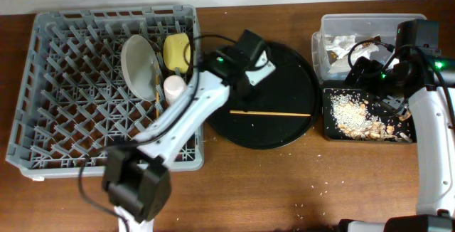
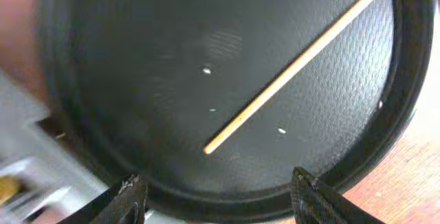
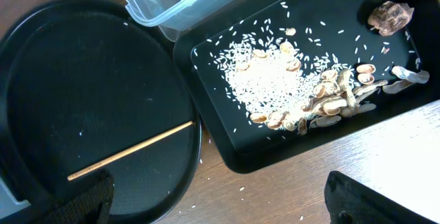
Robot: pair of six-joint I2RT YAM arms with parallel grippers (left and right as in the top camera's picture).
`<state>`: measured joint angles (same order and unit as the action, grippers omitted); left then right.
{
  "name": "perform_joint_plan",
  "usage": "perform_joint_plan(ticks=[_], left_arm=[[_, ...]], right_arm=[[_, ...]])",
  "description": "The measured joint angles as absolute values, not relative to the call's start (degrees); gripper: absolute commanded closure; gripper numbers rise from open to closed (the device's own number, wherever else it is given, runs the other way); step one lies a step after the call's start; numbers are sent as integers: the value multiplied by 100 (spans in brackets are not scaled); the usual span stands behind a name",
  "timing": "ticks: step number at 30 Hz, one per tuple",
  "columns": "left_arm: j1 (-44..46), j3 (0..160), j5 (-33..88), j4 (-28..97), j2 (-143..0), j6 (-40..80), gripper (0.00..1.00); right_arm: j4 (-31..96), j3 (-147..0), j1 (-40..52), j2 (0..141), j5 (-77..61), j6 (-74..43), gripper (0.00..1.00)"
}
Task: Sort waste into correct bins and load items into the dishwasher rack
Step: 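Grasp the remaining chopstick on the black tray with the left gripper, then place the chopstick into the dish rack beside the plate with the left gripper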
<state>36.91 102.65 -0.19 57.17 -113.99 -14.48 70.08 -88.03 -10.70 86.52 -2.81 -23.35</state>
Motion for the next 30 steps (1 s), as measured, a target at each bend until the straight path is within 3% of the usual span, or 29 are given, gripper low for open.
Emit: perform_joint_plan(ticks=[10, 13, 14, 17, 18, 26, 30], left_arm=[[4101, 10265, 137, 4987, -12816, -3557, 36], [4101, 10265, 137, 4856, -13045, -3739, 43], [4101, 10265, 158, 4860, -13098, -3763, 52], [4101, 10267, 298, 4866, -13128, -3837, 95], [4101, 10272, 377, 4884, -13139, -3848, 100], [4091, 10661, 434, 5299, -13284, -3511, 100], [3806, 12650, -484, 6836, -13458, -1824, 100]], right_arm=[[7011, -8803, -1070, 8652, -281, -2338, 2], [7011, -8803, -1070, 8652, -281, -2338, 1], [7008, -8803, -1070, 8652, -281, -2340, 1], [7011, -8803, -1070, 8652, -281, -2340, 2], [7011, -8803, -1070, 8652, -281, -2342, 1], [7011, -8803, -1070, 8652, -283, -2340, 1], [7015, -8803, -1070, 8652, -281, -2340, 2]])
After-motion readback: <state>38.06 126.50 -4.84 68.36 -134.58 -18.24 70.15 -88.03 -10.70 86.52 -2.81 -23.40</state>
